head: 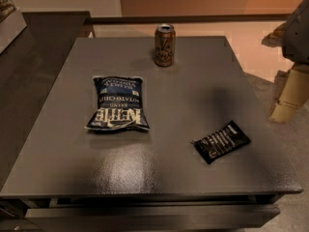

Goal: Move rxbar chocolate near blue chip bag

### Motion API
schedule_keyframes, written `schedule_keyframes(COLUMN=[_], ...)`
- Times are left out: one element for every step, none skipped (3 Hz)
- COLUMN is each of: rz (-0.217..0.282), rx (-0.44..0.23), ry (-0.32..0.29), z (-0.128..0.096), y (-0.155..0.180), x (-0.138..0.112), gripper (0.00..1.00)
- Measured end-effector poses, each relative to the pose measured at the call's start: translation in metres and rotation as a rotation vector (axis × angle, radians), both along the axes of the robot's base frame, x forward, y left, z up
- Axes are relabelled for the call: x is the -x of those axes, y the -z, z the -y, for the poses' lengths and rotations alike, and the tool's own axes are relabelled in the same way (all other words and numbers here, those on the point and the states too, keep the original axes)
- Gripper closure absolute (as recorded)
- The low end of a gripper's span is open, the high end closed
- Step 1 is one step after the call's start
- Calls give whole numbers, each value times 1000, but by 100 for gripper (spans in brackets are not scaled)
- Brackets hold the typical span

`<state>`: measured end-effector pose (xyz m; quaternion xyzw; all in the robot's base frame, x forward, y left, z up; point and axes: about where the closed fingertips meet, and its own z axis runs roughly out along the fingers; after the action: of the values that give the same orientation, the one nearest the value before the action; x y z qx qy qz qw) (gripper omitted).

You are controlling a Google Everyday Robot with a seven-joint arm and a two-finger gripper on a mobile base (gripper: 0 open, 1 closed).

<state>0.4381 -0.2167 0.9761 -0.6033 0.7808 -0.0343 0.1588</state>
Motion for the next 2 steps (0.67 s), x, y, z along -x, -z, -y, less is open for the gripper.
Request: schedule_keyframes(rz=[0,-16], rx=[0,13], ry=[0,-47], z=[0,-8], y=[0,8], x=[0,-1], gripper=[0,0])
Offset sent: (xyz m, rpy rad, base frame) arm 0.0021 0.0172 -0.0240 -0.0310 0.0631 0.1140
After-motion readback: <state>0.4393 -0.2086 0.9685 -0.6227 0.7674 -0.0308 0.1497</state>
